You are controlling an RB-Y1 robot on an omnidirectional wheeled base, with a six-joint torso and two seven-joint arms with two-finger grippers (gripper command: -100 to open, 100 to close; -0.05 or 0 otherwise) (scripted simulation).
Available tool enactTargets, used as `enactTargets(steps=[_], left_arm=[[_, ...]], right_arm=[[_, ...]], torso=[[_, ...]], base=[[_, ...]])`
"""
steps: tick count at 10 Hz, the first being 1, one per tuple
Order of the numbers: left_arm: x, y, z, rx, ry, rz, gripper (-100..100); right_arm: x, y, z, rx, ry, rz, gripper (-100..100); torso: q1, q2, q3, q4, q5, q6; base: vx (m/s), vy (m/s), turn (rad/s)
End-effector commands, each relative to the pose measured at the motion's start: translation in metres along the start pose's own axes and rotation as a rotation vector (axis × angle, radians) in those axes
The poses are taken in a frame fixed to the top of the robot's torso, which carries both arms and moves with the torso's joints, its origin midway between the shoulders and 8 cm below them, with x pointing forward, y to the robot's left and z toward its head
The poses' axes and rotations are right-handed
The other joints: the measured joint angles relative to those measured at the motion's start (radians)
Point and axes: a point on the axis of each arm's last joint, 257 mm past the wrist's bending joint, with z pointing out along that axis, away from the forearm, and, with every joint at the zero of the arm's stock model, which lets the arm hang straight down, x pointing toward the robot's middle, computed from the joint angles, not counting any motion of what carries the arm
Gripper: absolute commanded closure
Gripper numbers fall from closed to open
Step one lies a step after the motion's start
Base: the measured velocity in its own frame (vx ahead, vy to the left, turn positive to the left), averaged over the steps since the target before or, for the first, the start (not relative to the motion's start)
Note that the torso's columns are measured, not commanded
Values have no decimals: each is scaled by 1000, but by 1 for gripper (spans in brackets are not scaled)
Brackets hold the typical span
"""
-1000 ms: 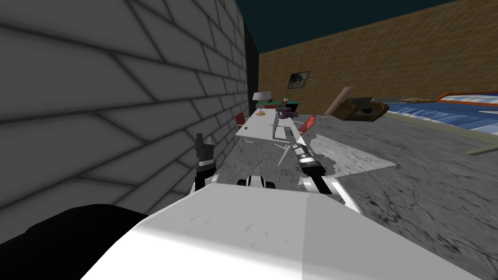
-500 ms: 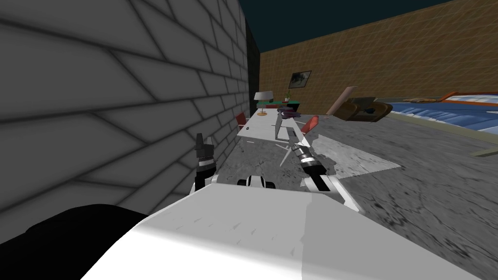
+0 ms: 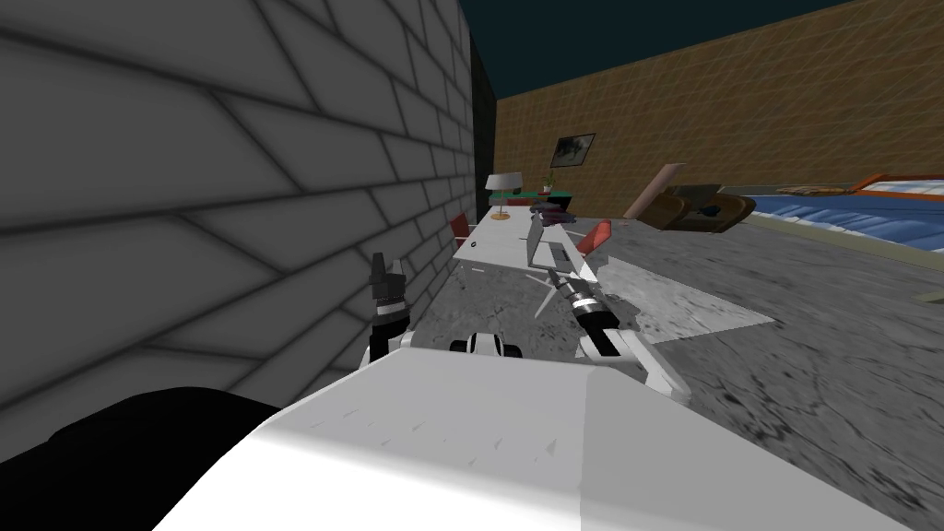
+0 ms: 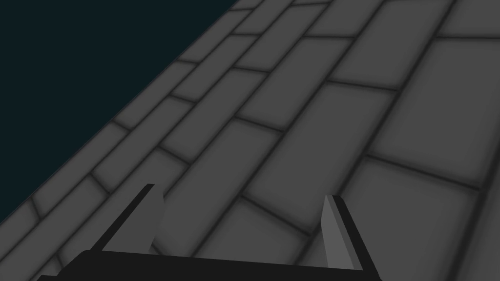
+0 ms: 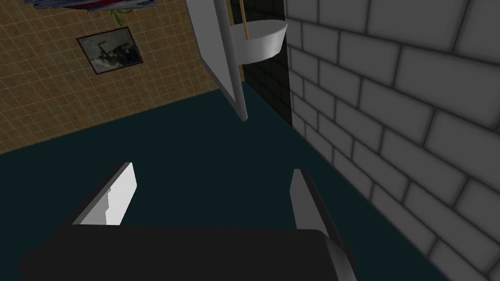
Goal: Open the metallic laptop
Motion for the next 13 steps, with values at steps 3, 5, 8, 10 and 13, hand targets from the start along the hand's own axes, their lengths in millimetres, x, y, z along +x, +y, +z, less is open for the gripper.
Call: enactTargets(steps=[3, 5, 8, 10, 13], left_arm=[[0, 0, 0, 0, 0, 0, 0], [0, 0, 0, 0, 0, 0, 0], [0, 0, 0, 0, 0, 0, 0], [0, 0, 0, 0, 0, 0, 0], [0, 0, 0, 0, 0, 0, 0]], right_arm=[[16, -36, 3, 71, 58, -164, -100], [22, -52, 4, 99, 81, -227, -100], [30, -83, 6, 155, 122, -345, -100], [33, -98, 6, 182, 142, -409, -100], [37, -128, 6, 235, 179, -517, -100]], torso=[[-1, 0, 0, 0, 0, 0], [0, 0, 0, 0, 0, 0], [0, -1, -1, 0, 0, 0], [-1, 2, 1, 0, 0, 0], [-1, -1, -1, 0, 0, 0]], base=[[38, 57, 33], [32, 57, 43], [59, 71, 57], [29, 58, 41], [53, 61, 68]])
